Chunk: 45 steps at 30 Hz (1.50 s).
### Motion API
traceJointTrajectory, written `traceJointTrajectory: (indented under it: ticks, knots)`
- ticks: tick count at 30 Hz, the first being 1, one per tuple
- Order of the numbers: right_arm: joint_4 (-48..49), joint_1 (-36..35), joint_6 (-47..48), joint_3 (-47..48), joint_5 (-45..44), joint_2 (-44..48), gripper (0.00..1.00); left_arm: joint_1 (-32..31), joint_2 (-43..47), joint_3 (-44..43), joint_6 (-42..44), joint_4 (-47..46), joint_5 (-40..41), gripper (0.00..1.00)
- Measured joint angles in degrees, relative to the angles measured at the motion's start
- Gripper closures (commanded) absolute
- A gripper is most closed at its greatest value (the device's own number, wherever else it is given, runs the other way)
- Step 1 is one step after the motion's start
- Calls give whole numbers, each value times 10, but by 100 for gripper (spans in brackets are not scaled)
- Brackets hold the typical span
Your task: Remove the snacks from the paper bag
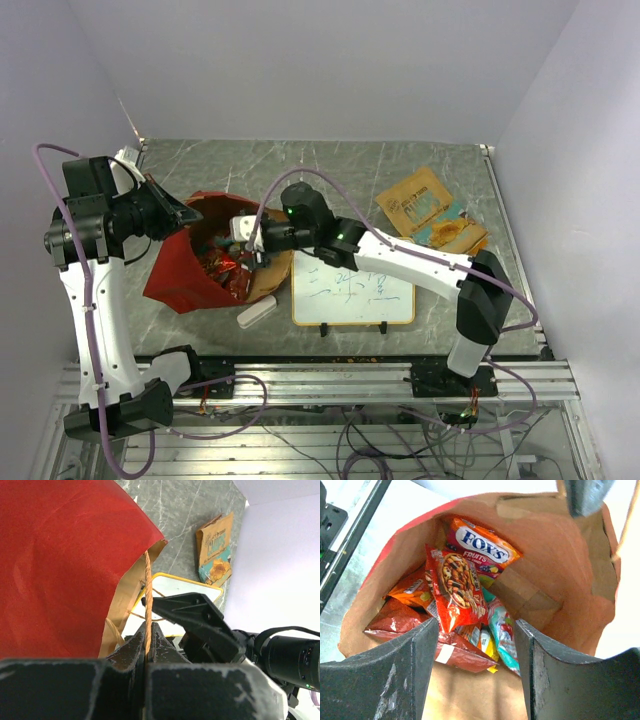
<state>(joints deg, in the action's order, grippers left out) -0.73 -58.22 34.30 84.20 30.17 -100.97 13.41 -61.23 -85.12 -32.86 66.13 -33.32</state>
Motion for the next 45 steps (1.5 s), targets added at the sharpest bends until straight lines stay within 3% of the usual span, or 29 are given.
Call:
traceJointTrajectory:
  ticks: [8,15,34,37,40,45]
  knots:
    - [-13,-7,117,0,5,-5,41,0,9,0,5,3,1,93]
    - [-40,-2,172,34,-3,-76,33,0,9,0,12,7,1,93]
    - [14,5,173,93,-90,-208,32,0,16,0,19,14,7,93]
    - [51,6,174,83,-107,-210,38,0,21,0,18,15,9,93]
    - [85,10,174,80,-111,-211,54,0,21,-3,18,22,13,93]
    - [142,16,170,70,-105,-215,69,0,14,-11,15,35,21,93]
